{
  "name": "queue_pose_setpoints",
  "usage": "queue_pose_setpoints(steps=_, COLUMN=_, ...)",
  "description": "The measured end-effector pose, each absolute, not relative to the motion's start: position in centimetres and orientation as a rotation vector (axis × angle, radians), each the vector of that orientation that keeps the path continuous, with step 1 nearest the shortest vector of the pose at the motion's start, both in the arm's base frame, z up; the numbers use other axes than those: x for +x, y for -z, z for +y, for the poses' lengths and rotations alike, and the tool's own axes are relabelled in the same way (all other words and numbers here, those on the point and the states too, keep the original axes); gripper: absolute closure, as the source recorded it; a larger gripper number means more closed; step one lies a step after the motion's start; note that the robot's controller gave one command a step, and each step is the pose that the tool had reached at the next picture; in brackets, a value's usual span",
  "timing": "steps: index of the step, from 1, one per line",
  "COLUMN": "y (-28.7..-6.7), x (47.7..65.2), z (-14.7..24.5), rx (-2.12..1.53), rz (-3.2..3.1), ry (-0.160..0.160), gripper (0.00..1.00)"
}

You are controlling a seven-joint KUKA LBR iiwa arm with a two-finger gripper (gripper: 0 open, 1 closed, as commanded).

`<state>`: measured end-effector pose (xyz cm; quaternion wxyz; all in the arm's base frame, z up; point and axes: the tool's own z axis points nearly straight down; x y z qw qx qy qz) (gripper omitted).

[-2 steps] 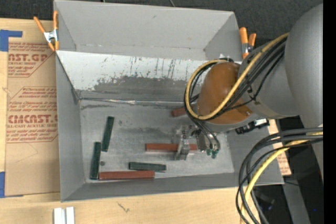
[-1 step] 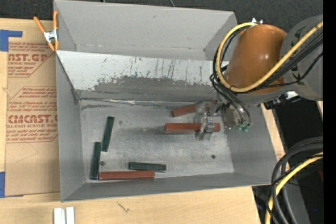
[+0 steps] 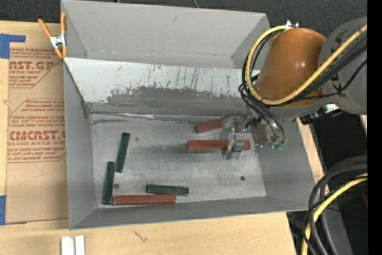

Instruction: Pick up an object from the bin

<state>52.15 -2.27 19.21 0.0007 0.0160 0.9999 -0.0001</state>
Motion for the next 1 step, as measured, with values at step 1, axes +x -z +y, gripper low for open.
queue_pose_setpoints(steps=1, y=-35.83, x=54.65, z=-5.91, rx=-0.192, rz=3.124, ry=0.004, gripper=1.0)
